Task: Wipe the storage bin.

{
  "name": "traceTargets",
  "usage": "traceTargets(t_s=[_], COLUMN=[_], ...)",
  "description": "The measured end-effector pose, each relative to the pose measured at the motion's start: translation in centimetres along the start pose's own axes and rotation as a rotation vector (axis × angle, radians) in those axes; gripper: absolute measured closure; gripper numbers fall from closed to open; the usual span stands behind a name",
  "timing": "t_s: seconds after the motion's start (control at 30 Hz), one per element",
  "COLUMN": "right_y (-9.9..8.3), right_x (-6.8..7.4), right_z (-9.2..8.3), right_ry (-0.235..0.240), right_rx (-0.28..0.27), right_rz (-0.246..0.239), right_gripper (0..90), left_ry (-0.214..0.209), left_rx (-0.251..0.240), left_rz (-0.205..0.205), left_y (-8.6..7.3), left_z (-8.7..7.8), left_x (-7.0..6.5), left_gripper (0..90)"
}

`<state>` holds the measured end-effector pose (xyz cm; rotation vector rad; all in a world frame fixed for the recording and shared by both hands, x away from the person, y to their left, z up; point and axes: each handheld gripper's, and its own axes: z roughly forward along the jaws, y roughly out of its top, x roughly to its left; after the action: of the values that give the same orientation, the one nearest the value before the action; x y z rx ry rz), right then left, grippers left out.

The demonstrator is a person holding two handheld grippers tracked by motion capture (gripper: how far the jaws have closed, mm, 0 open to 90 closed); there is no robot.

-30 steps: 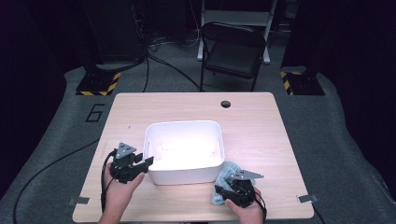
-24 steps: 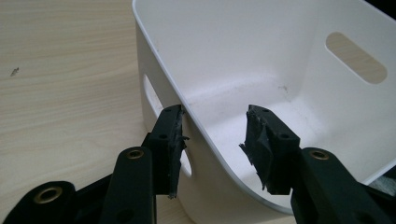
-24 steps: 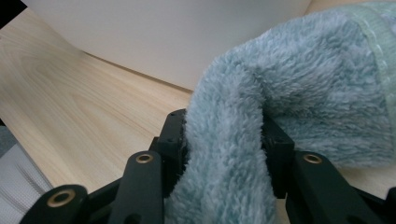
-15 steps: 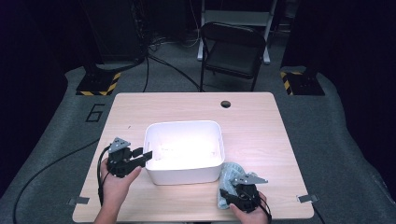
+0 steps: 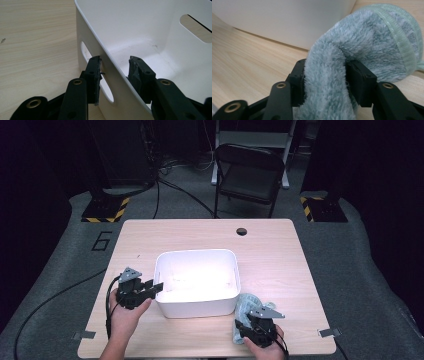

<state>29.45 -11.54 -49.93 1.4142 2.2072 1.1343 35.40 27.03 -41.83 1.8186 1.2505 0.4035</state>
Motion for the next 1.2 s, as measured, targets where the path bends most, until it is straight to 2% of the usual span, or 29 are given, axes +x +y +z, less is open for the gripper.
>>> traceTargets(t_s=[0.1,0.23,0.33,0.43,0.5,0.6,0.9,1.0,1.1,1.2], right_y=[0.1,0.3,0.5,0.7,0.9,1.0,1.2,1.1,1.0,0.9], right_x=[-0.2,-0.7,-0.6,-0.9,-1.2,-1.6,-2.2,-2.2,-2.1,-2.1], right_z=[0.5,0.9,0.9,0.7,0.8,0.8,0.9,0.8,0.8,0.8], right_ry=[-0.007,0.03,0.029,0.04,0.041,0.044,0.058,0.057,0.058,0.056], right_rx=[-0.005,-0.015,-0.023,-0.024,-0.023,-0.025,-0.021,-0.02,-0.024,-0.028], right_rz=[0.007,0.005,0.015,0.018,0.02,0.023,0.035,0.038,0.044,0.047], right_gripper=[57.7,64.6,66.2,66.4,66.3,66.2,65.4,65.1,64.9,64.8], left_ry=[0.002,0.001,0.019,0.031,0.054,0.053,0.007,-0.002,-0.006,-0.008], left_rx=[0.009,0.015,0.032,0.033,0.027,0.032,0.028,-0.006,-0.015,-0.024], left_rz=[0.002,0.009,0.009,0.01,0.012,0.013,0.013,0.031,0.077,0.077], left_y=[-0.1,-0.2,-0.2,-0.4,-0.6,-0.7,-0.8,-0.3,0.4,0.8], left_z=[-0.1,-0.1,-0.3,-0.4,-0.5,-0.7,-0.8,-0.6,-0.2,0.3], left_x=[-0.2,-1.0,-1.6,-1.9,-2.6,-2.9,-2.4,-2.0,-1.3,-0.8], left_gripper=[62.2,62.6,63.4,63.5,63.4,61.9,54.1,51.2,49.8,49.6])
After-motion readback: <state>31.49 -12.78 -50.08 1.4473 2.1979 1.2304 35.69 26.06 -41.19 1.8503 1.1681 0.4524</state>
